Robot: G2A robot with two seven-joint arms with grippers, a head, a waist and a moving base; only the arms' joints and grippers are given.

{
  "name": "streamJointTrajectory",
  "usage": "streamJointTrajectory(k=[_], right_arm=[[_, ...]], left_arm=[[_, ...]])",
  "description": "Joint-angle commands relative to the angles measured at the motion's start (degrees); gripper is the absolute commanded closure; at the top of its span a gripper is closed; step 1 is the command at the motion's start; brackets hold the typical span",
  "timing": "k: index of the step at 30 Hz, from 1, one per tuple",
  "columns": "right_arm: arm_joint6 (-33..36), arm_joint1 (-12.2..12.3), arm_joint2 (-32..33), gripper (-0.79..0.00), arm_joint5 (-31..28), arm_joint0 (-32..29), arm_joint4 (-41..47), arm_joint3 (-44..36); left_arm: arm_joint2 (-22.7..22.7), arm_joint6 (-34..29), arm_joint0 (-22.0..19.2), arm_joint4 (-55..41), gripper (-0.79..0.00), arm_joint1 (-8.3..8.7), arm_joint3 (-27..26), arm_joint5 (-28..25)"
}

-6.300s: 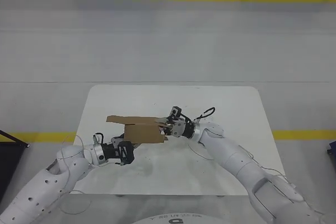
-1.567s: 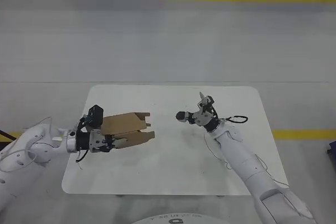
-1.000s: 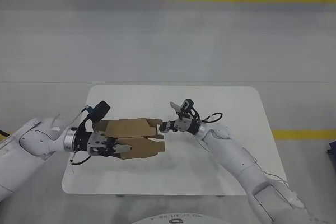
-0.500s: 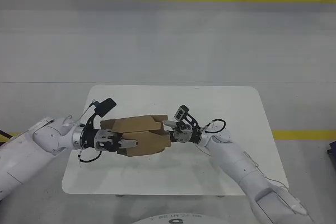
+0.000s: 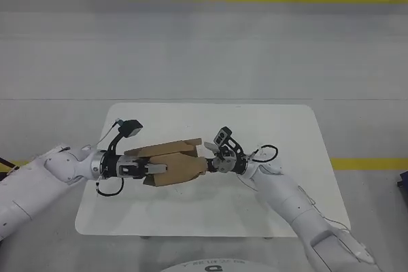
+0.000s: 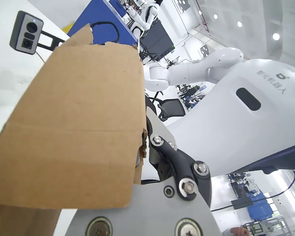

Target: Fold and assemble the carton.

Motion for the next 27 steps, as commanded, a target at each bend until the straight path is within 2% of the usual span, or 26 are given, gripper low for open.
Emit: streamJointTrajectory(k=[1,6,11,15,21,27], right_arm=[[0.2,0.0,-0.2,-0.616,0.4,0.2,-0.5,-0.2],[-0.3,-0.2,-1.6,-0.576,2.0,0.6,-2.5,-0.8],[0.3,-0.7,-3.5,-0.594,3.0,1.3,-3.5,-1.5],[1.0,-1.0,-4.4,-0.613,3.4,1.8,-3.8,-1.4],[1.4,-1.4,-5.6,-0.634,3.8,2.5,-4.2,-1.1],[2.0,-1.8,-6.6,-0.662,3.4,2.8,-4.1,-0.7]], left_arm=[[0.9,-0.4,-0.8,-1.0,0.0,-0.28,0.3,0.4],[2.6,-0.7,-2.4,-2.5,0.0,-0.89,0.6,0.7],[4.2,-2.2,-3.4,-5.7,0.0,-1.6,0.4,2.2],[4.2,-6.0,-3.5,-12.3,0.0,-2.56,1.1,6.0],[-1.6,-15.9,-1.4,-25.0,0.0,-4.72,5.1,15.9],[-10.2,-25.1,2.9,-29.0,0.0,-7.62,10.6,25.1]])
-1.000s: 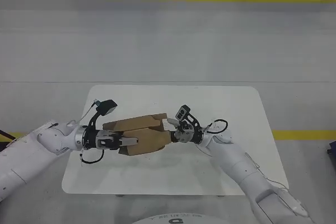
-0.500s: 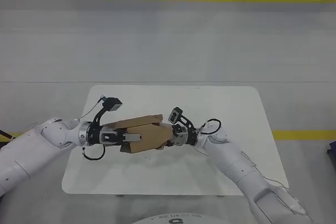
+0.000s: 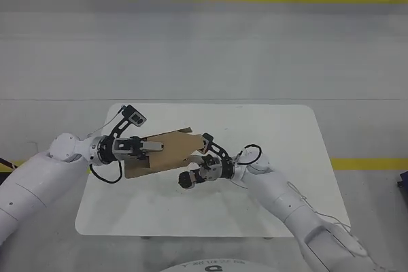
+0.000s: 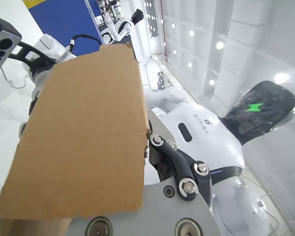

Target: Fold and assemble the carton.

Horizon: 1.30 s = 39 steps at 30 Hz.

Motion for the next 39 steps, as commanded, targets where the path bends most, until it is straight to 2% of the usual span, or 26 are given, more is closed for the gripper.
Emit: streamJointTrajectory(k=[1,7,14,15,16,17,27,31,39], right_arm=[[0.1,-0.1,-0.1,-0.677,-0.1,0.2,0.0,0.2],[0.4,-0.1,0.4,-0.702,0.1,0.7,0.5,1.2],[0.1,0.2,1.7,-0.696,-0.7,0.4,0.9,1.9],[-0.2,0.2,1.5,-0.711,-0.7,0.4,0.4,1.7],[-0.8,0.2,1.4,-0.785,-0.8,0.4,0.0,1.6],[-1.5,0.1,1.4,-0.785,-1.2,0.4,-0.1,1.4],[-1.7,0.1,1.4,-0.785,-1.3,0.3,0.0,1.3],[-7.7,0.3,1.3,-0.785,-3.1,-0.8,-4.4,-1.1],[-11.6,0.8,0.6,-0.785,-3.1,-2.1,-10.3,-5.6]], left_arm=[[-2.7,-2.6,1.4,0.7,0.0,-1.06,1.4,2.7],[-9.3,-6.8,4.9,4.8,0.0,-4.1,3.1,6.9],[-16.3,-10.0,8.5,8.7,0.0,-6.66,4.7,10.1],[-17.1,-10.3,8.9,9.4,0.0,-7.01,4.9,10.4],[-17.8,-10.5,9.2,10.2,0.0,-7.36,5.2,10.6],[-18.5,-10.4,9.5,11.2,0.0,-7.7,5.3,10.5],[-18.5,-10.4,9.5,11.2,0.0,-7.7,5.3,10.5],[-19.5,-8.0,10.7,9.9,0.0,-7.79,4.7,11.1],[-19.8,-5.0,10.8,13.4,0.0,-8.65,3.9,14.9]])
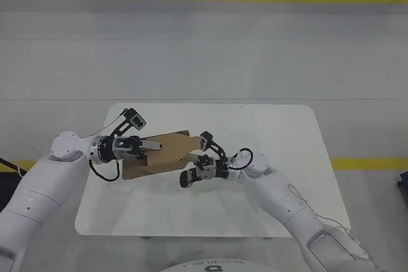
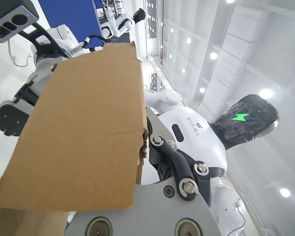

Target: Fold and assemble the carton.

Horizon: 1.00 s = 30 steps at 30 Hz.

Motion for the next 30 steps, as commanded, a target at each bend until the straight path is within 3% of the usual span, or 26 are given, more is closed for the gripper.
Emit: streamJointTrajectory(k=[1,7,17,24,30], right_arm=[[-1.1,0.1,0.1,-0.785,-0.2,-0.2,-0.9,-0.5],[-5.6,0.6,0.6,-0.785,-0.6,-1.4,-4.5,-2.1],[-3.8,2.5,7.4,-0.785,-5.0,-6.0,-1.1,-5.4],[-2.8,3.8,11.3,-0.785,-7.9,-10.8,0.1,-10.1],[-3.1,4.2,10.4,-0.785,-6.9,-12.0,-4.2,-12.2]], left_arm=[[0.6,0.5,-0.4,2.1,0.0,-0.34,-0.1,1.8],[2.0,1.5,-1.8,8.0,0.0,-1.31,-0.4,3.9],[-3.5,1.1,0.8,11.1,0.0,-0.83,-0.7,-6.7],[-5.5,3.4,3.2,13.3,0.0,-0.75,-1.0,-8.9],[-6.4,4.4,4.0,14.3,0.0,-1.06,-2.0,-9.3]])
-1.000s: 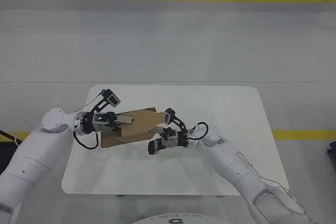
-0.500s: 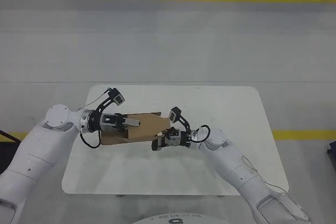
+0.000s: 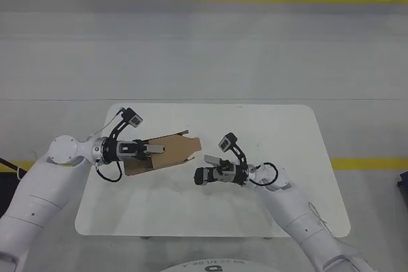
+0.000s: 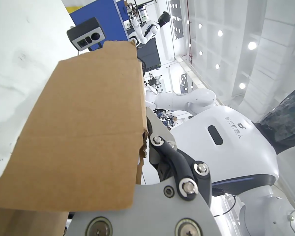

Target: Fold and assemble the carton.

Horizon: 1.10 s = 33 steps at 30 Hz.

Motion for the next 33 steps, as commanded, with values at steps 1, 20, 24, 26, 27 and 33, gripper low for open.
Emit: streamJointTrajectory(k=[1,20,24,26,27,33], right_arm=[[-1.2,0.0,-0.7,-0.785,0.7,0.2,-1.5,-0.4],[-6.5,-0.9,-5.7,-0.785,4.1,3.6,-3.9,0.3],[-6.8,-1.0,-6.4,-0.785,4.6,4.2,-4.3,0.5],[-7.0,-1.0,-6.6,-0.785,4.9,4.4,-4.5,0.6],[-7.1,-1.0,-6.8,-0.785,5.1,4.5,-4.5,0.8],[-7.1,-1.0,-6.7,-0.785,4.9,5.0,-4.0,1.2]], left_arm=[[-0.2,0.3,0.2,0.2,0.0,-0.13,-0.4,0.0],[-0.9,-2.7,0.9,-2.7,0.0,-1.73,-1.5,1.7],[-0.6,-3.1,0.4,-3.0,0.0,-2.29,-0.9,1.8],[-0.4,-3.1,0.1,-2.7,0.0,-2.54,-0.5,1.9],[-0.4,-3.2,-0.1,-2.6,0.0,-2.66,-0.4,1.9],[0.0,-4.4,-0.6,-3.1,0.0,-3.39,1.0,2.6]])
